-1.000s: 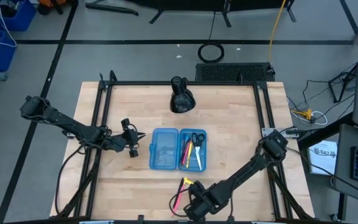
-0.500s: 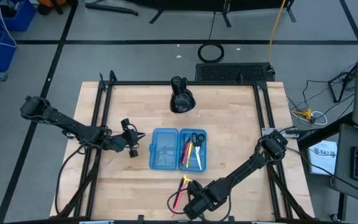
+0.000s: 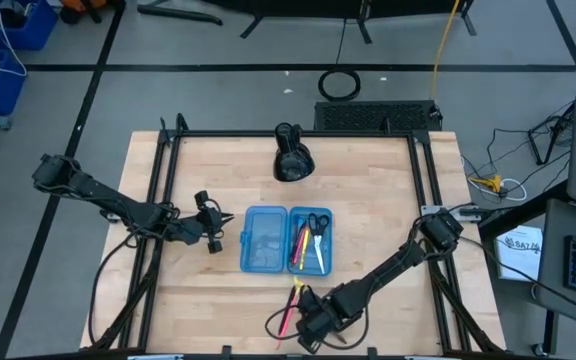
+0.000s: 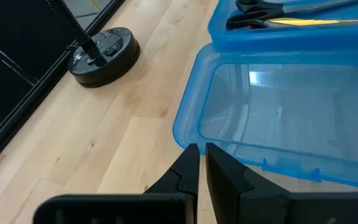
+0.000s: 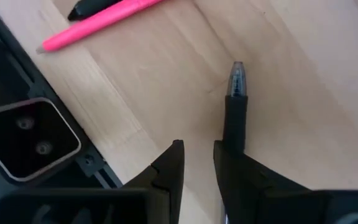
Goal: Pick & place school supplies into a supply box
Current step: Put the right black pen into the blue supply box
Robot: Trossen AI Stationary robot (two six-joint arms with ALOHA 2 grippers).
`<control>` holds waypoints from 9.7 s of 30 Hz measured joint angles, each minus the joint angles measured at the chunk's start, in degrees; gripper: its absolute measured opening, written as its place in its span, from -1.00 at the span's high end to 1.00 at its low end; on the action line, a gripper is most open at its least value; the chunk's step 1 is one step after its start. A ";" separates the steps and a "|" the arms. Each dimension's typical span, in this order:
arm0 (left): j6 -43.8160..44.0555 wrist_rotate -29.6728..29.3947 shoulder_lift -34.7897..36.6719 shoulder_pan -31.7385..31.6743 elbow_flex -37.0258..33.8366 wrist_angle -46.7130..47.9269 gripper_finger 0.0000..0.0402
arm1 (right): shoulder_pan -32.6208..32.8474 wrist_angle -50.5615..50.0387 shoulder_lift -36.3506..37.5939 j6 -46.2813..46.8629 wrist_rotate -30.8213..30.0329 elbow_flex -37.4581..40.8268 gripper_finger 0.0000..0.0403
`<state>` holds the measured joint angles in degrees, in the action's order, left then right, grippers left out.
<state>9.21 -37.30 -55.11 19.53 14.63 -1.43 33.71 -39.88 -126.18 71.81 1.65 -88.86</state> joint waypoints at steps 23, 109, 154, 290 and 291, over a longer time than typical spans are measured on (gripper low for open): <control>-0.13 -0.05 0.00 0.00 0.00 -0.62 0.84 | 2.73 -19.88 -0.58 -10.60 -7.37 -16.09 0.76; 0.97 1.33 0.01 0.04 0.00 -2.21 0.84 | -3.15 10.87 19.36 -50.83 -2.87 30.24 0.39; 1.55 1.36 0.02 0.04 0.02 -3.17 0.84 | -3.37 19.17 28.99 -44.20 -0.26 30.01 0.79; 4.64 4.28 0.02 0.04 0.02 0.13 0.84 | -29.24 -15.17 12.01 -148.19 -4.35 -0.74 0.88; 4.57 4.31 0.00 0.04 0.02 0.15 0.84 | -29.26 -14.88 11.57 -148.59 -4.27 -0.74 0.88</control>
<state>13.78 -32.99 -55.11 19.57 14.66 -1.28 4.45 -54.76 -114.61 -76.78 -2.62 -89.60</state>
